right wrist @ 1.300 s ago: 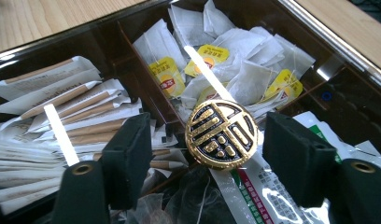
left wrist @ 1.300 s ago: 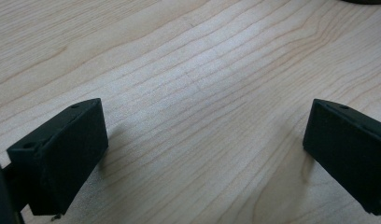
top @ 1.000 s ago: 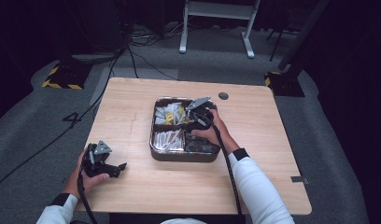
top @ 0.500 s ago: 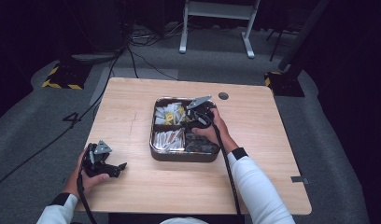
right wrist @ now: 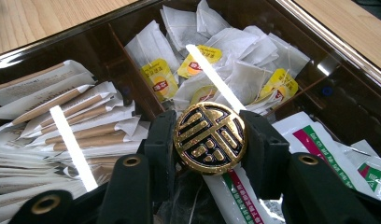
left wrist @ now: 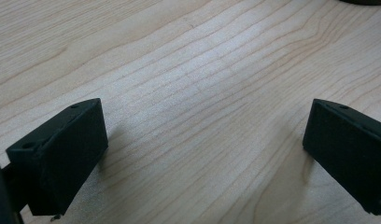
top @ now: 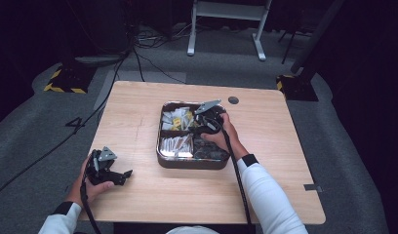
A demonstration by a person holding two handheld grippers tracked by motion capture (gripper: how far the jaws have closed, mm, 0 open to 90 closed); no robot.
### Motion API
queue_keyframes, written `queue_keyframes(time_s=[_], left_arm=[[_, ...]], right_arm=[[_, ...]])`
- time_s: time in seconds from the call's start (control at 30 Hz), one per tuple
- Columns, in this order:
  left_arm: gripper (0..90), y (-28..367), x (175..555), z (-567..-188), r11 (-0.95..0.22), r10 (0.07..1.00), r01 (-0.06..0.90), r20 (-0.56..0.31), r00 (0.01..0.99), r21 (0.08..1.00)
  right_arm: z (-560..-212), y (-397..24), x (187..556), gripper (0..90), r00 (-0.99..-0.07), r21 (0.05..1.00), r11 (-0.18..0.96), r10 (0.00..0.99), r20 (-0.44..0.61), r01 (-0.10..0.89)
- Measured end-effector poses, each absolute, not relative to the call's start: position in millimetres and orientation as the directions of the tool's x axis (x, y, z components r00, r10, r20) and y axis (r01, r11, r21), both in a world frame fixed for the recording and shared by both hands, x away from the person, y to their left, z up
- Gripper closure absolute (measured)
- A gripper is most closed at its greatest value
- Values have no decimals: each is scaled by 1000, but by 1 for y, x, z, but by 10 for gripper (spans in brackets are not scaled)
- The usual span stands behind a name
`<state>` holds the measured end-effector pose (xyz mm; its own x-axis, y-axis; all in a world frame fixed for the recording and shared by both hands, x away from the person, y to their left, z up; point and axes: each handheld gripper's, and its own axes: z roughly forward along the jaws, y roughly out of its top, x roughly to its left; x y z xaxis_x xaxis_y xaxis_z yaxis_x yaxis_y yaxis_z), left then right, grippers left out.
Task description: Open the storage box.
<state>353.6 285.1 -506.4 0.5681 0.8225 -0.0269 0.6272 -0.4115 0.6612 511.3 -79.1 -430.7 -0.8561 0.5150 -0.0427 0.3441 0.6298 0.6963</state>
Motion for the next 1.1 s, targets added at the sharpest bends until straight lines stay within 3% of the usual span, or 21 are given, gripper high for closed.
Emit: queue_keyframes(time_s=[0.67, 1.1], left_arm=[[2, 285, 354, -506, -412, 823, 627, -27, 568, 661], [2, 285, 353, -506, -410, 824, 628, -27, 566, 661]], right_arm=[[-399, -90, 504, 587, -850, 720, 614, 523, -66, 322], [-385, -120, 499, 587, -831, 736, 592, 552, -74, 328]])
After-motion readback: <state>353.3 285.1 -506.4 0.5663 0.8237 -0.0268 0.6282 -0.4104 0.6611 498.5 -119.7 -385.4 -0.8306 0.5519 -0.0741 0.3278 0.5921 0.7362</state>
